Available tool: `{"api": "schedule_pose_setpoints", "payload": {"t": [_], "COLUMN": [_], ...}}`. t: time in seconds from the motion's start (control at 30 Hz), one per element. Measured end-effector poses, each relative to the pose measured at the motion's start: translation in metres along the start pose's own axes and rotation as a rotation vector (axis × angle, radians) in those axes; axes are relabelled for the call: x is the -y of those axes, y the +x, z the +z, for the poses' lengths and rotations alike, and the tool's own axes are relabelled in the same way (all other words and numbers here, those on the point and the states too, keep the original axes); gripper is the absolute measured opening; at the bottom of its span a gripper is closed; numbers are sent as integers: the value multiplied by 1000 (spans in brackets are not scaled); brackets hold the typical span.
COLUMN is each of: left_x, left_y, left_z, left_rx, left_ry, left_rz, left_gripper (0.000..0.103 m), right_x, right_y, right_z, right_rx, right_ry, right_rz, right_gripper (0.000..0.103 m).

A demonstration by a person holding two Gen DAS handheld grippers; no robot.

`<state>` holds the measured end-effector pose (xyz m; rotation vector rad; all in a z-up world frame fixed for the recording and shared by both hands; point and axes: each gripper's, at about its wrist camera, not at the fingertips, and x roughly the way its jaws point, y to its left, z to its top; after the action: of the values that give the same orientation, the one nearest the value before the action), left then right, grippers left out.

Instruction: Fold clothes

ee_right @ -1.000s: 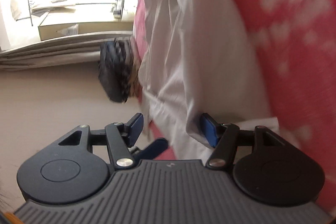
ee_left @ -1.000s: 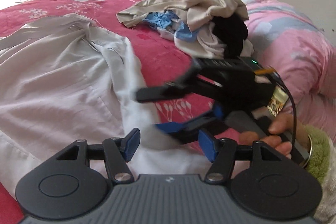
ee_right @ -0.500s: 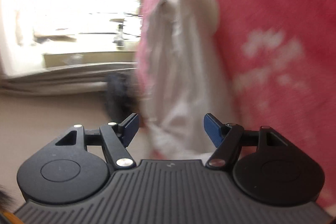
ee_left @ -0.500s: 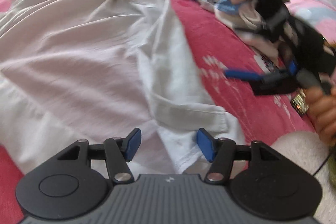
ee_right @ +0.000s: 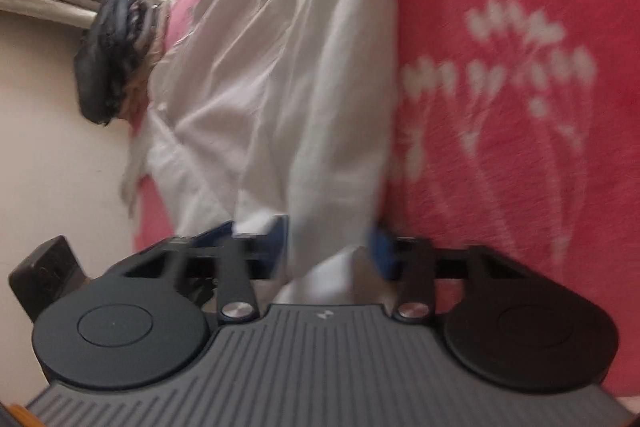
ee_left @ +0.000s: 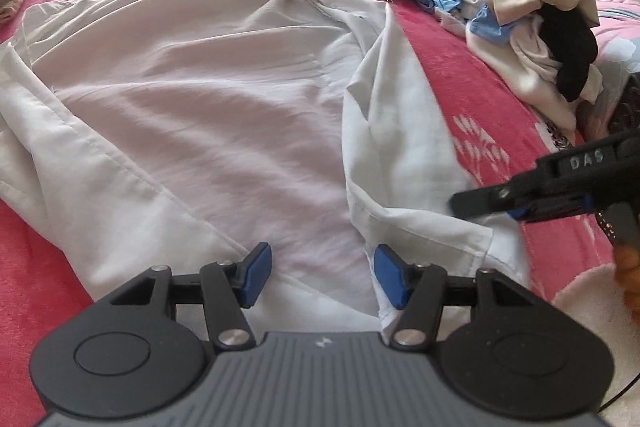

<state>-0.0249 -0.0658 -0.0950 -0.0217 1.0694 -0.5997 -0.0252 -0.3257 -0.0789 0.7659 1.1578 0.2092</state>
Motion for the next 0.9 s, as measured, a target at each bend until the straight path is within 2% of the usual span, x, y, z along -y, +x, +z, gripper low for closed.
{"api": "schedule_pose_setpoints", "payload": {"t": [0.13, 0.2, 0.27, 0.3, 0.33, 0.37, 0.47, 0.57, 0.6, 0.67, 0.73, 0.83, 0.9], "left_x": [0, 0, -1, -1, -2, -2, -7, -13, -15, -19, -22, -21, -19], "left_y": [0, 0, 0, -1, -2, -5, -15, -21, -21, -21, -19, -17, -16], "left_z": [-1, -2, -3, -3, -2, -2, -2, -3, -3, -4, -5, -5, -5], "left_rx": [5, 8, 10, 11, 12, 15, 33, 40, 41, 42, 40, 39, 36], "left_ry": [8, 13, 15, 13, 8, 1, -30, -49, -54, -65, -78, -78, -66], "left_rz": [7, 12, 16, 16, 12, 7, -20, -18, -18, -18, -19, -20, -19], "left_gripper": [58, 58, 58, 58, 58, 58, 59, 59, 59, 59, 59, 59, 60], "right_x": [24, 33, 36, 37, 36, 34, 22, 13, 9, 2, -1, 0, 1], "right_y": [-47, -63, -63, -62, -55, -48, -23, -11, -11, -17, -27, -50, -69], "right_z": [2, 3, 2, 1, 0, -3, -9, -20, -24, -31, -34, -35, -35], "right_rx": [188, 225, 171, 142, 105, 73, -12, -106, -124, -129, -111, -44, 23], "right_ry": [65, 90, 106, 113, 115, 107, 83, 42, 18, -33, -57, -52, -35], "right_rz": [-23, -16, 2, 7, -4, -18, -25, 55, 69, 69, 68, 82, 107], "right_gripper": [17, 19, 22, 31, 46, 53, 56, 56, 55, 45, 23, 14, 12]}}
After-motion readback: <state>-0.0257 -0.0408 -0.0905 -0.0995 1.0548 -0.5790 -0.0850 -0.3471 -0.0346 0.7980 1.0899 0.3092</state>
